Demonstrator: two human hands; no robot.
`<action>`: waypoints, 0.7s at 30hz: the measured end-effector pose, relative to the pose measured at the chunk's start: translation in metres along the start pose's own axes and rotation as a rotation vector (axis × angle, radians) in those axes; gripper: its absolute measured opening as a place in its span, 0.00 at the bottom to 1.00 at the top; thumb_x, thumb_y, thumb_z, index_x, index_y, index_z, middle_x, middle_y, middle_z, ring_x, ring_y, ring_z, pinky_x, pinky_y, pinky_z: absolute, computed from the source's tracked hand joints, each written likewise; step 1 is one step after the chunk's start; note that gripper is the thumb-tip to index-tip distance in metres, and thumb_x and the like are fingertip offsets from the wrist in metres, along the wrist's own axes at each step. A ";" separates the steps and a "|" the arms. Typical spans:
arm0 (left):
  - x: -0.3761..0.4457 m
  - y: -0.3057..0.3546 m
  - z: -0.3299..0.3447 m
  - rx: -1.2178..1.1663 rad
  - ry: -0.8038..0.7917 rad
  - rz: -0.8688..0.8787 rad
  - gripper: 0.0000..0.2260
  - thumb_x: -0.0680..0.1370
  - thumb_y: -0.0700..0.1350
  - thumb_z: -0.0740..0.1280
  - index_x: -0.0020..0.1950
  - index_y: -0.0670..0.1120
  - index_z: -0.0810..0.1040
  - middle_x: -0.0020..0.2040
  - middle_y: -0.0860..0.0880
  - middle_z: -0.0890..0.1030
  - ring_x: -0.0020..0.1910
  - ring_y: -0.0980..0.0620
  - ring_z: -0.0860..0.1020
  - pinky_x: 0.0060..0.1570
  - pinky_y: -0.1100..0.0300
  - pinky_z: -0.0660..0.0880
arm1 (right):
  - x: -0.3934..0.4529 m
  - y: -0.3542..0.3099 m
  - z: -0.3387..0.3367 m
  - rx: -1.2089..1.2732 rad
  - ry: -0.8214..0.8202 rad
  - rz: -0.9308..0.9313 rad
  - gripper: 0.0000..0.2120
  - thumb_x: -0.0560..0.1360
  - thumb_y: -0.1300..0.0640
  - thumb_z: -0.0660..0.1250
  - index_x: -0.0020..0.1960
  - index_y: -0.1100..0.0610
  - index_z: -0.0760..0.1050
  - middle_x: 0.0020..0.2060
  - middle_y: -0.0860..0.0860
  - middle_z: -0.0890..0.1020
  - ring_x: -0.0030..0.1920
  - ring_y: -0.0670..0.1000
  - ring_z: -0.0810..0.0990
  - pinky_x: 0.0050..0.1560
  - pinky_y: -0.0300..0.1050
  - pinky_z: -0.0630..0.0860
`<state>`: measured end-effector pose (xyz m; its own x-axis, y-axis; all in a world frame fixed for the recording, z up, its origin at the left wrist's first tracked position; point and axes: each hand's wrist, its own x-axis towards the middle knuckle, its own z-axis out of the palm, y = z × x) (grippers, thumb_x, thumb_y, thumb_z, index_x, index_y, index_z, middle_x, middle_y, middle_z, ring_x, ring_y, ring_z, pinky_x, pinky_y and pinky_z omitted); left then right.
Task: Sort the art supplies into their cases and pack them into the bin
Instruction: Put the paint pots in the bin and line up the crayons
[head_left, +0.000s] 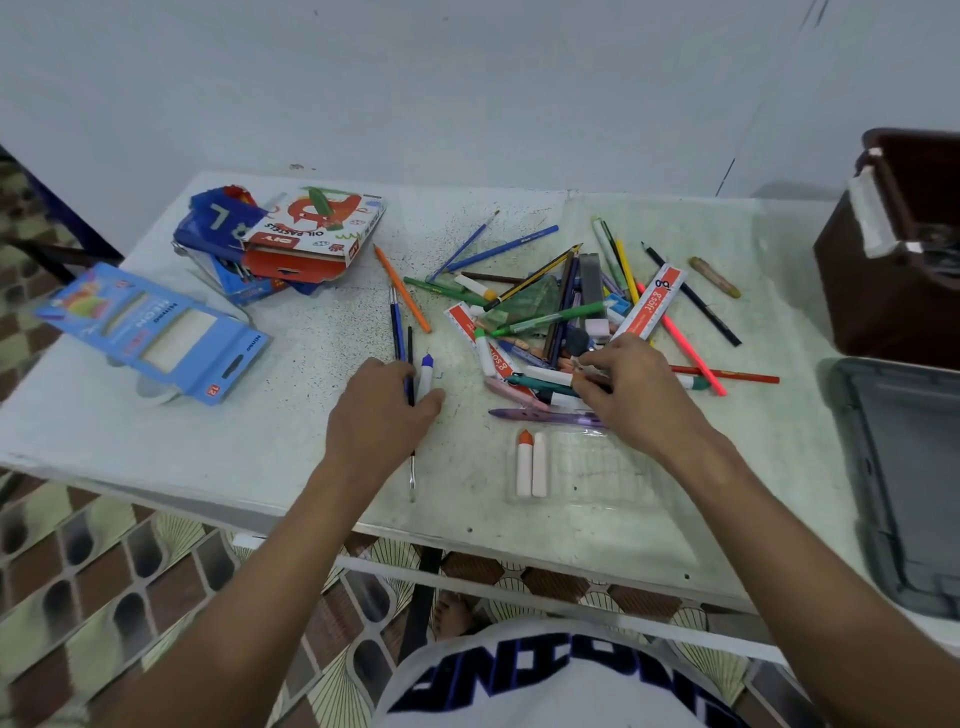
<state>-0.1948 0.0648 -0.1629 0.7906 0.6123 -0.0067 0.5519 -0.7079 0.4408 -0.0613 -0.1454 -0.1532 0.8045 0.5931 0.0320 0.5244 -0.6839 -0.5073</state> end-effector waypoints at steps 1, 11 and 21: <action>0.001 0.000 0.002 0.015 -0.010 -0.008 0.17 0.75 0.57 0.67 0.57 0.46 0.79 0.45 0.49 0.72 0.42 0.52 0.71 0.40 0.59 0.66 | 0.001 0.000 0.001 -0.015 -0.010 -0.009 0.11 0.76 0.58 0.66 0.56 0.58 0.81 0.47 0.53 0.73 0.49 0.51 0.71 0.49 0.39 0.65; -0.004 0.014 0.001 -0.073 0.014 0.025 0.13 0.75 0.51 0.67 0.53 0.45 0.82 0.44 0.50 0.79 0.41 0.53 0.76 0.40 0.59 0.73 | -0.006 -0.007 -0.013 0.208 0.001 0.047 0.07 0.75 0.60 0.68 0.51 0.57 0.82 0.42 0.50 0.81 0.43 0.48 0.79 0.45 0.39 0.74; -0.053 0.065 0.003 -0.334 -0.258 0.113 0.09 0.73 0.54 0.72 0.51 0.55 0.80 0.35 0.56 0.81 0.33 0.61 0.78 0.34 0.68 0.72 | -0.057 -0.005 -0.029 0.632 0.006 0.087 0.10 0.75 0.58 0.69 0.53 0.47 0.81 0.41 0.49 0.82 0.42 0.46 0.80 0.43 0.37 0.77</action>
<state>-0.2004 -0.0144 -0.1365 0.9048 0.3997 -0.1470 0.3757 -0.5866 0.7175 -0.1015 -0.1879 -0.1276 0.8392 0.5431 -0.0279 0.1929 -0.3453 -0.9185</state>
